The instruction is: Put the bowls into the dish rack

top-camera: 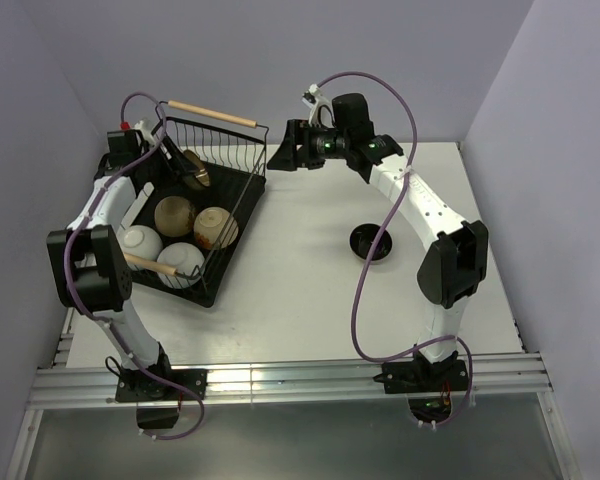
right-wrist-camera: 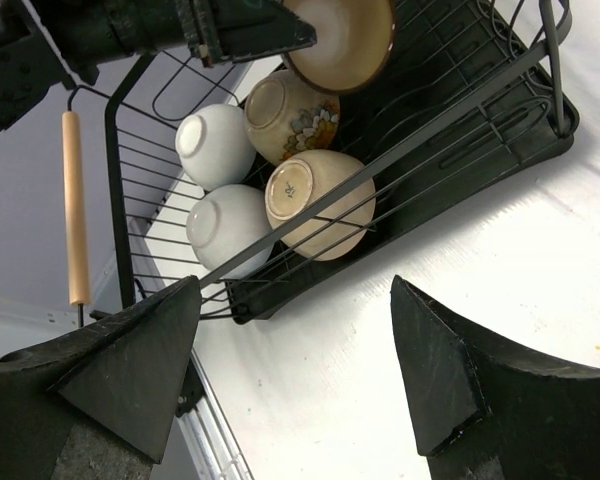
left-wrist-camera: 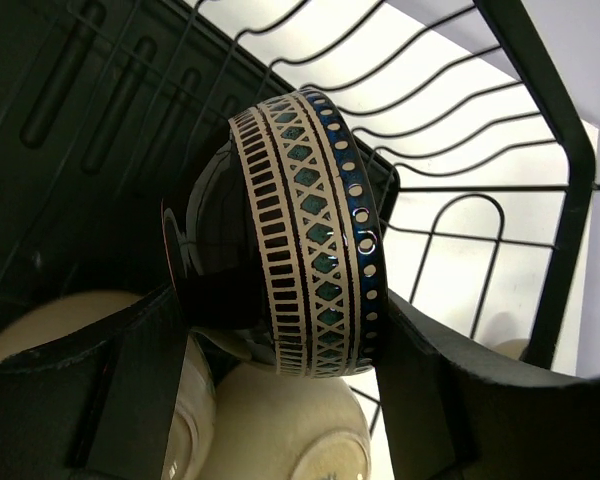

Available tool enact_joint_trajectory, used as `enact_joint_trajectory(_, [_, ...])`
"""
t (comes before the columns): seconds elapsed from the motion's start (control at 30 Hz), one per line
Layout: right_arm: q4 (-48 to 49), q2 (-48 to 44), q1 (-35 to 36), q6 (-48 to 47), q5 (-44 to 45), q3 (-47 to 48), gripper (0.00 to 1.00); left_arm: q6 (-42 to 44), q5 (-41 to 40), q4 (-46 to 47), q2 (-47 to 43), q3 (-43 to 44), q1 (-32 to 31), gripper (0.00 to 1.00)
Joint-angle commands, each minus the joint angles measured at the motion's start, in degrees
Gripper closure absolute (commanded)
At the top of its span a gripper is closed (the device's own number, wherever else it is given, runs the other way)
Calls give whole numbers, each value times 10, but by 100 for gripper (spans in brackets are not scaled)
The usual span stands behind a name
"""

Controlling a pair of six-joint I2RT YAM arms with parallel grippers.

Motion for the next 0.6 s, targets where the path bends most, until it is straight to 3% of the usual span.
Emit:
enact_joint_trajectory(0.0, [27,-27,-6,-5,-7,-2,17,26,30,13,17,63,0,100])
enact_joint_trajectory(0.57, [18,-15,-12,-9,-14,3,16,88,32,-34,61,111,-8,100])
